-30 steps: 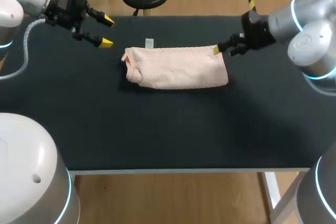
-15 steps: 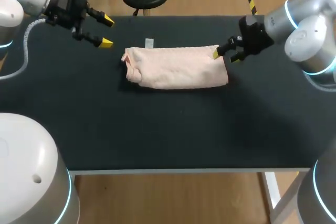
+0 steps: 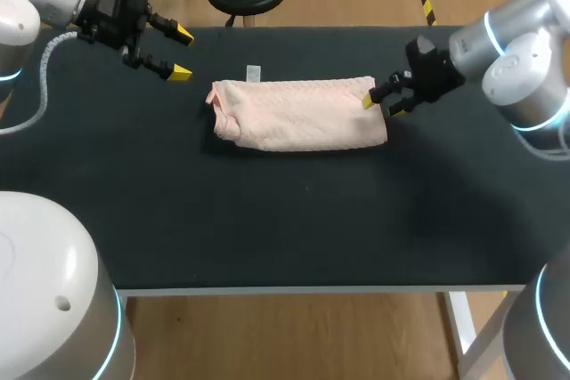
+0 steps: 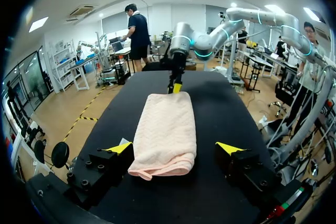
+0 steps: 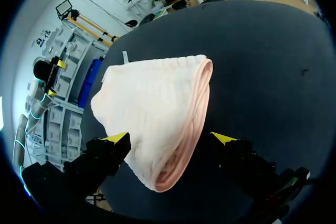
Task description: Fold the towel
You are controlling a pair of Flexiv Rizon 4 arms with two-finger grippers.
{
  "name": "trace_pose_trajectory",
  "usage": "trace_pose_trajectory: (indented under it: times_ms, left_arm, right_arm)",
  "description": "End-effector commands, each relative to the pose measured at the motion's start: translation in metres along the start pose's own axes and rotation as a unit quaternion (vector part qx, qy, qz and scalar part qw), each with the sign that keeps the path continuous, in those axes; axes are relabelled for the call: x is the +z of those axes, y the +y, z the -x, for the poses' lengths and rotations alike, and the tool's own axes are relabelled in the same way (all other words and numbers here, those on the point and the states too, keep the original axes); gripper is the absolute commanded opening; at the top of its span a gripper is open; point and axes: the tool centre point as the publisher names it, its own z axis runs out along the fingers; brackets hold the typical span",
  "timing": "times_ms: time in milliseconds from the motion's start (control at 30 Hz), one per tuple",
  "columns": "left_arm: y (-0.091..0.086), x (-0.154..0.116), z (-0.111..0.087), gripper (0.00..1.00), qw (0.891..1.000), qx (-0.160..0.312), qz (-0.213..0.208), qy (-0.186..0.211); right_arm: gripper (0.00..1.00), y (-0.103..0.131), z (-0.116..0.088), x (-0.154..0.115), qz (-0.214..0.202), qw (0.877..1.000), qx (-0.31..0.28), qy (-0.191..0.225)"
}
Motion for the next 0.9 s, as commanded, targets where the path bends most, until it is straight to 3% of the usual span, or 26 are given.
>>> trace_pose_trajectory:
  times_ms: [33, 900]
  left_arm:
    - [0.001, 0.0, -0.001, 1.0, 1.0, 0.001, -0.001, -0.001]
    - [0.001, 0.0, -0.001, 1.0, 1.0, 0.001, -0.001, -0.001]
  right_arm:
    - [1.0, 0.004, 0.005, 0.007, -0.001, 1.0, 0.0, 0.007]
    - [1.0, 0.01, -0.002, 0.034, -0.001, 1.0, 0.001, 0.027]
